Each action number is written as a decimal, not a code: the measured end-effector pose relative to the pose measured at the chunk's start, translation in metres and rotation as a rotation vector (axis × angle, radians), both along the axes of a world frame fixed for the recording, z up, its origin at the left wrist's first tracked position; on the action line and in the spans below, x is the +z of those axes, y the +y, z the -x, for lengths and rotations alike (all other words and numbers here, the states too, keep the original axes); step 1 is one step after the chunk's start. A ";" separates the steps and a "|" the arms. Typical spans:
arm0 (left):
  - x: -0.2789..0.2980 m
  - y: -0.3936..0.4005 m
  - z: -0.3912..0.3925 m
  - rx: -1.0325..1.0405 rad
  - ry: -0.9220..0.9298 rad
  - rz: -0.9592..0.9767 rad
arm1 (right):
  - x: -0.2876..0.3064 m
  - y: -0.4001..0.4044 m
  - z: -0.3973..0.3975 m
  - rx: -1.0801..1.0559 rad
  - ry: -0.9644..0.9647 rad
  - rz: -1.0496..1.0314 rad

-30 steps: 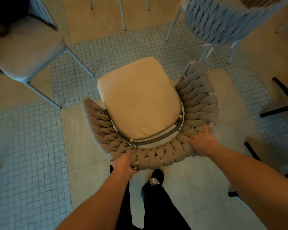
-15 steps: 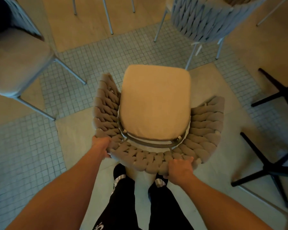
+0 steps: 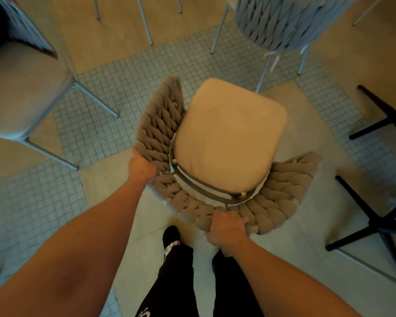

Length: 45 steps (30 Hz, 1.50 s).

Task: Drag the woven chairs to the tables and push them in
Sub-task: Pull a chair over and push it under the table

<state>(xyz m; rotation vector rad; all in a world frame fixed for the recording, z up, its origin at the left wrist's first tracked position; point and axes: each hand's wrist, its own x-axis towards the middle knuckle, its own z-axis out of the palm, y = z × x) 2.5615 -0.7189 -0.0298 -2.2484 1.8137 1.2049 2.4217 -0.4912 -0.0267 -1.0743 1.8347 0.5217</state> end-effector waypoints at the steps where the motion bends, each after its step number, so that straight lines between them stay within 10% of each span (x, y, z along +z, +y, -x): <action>1: -0.001 0.008 0.002 -0.106 -0.064 0.011 | -0.001 0.004 0.006 0.005 -0.041 0.030; 7: -0.001 0.081 0.003 -0.798 -0.520 0.018 | 0.000 0.034 0.054 0.288 -0.104 0.060; 16: 0.007 0.171 0.058 -1.228 -0.519 -0.194 | 0.009 0.061 0.165 0.702 0.080 -0.024; 45: -0.016 0.252 0.158 -1.093 -0.294 -0.183 | 0.000 -0.007 0.301 0.824 0.352 -0.110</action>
